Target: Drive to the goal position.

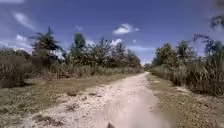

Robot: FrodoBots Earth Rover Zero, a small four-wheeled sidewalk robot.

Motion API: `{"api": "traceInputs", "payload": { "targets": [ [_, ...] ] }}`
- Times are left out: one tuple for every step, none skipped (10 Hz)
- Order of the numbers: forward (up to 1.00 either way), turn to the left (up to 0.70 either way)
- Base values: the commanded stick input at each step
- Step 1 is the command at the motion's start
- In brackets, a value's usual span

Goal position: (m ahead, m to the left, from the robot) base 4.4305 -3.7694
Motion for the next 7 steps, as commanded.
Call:
{"api": "traceInputs", "payload": {
  "targets": [
    [0.7, 0.0],
    [0.7, 0.0],
    [0.7, 0.0],
    [0.7, 0.0],
    [0.7, 0.0],
    [0.7, 0.0],
    [0.7, 0.0]
  ]
}}
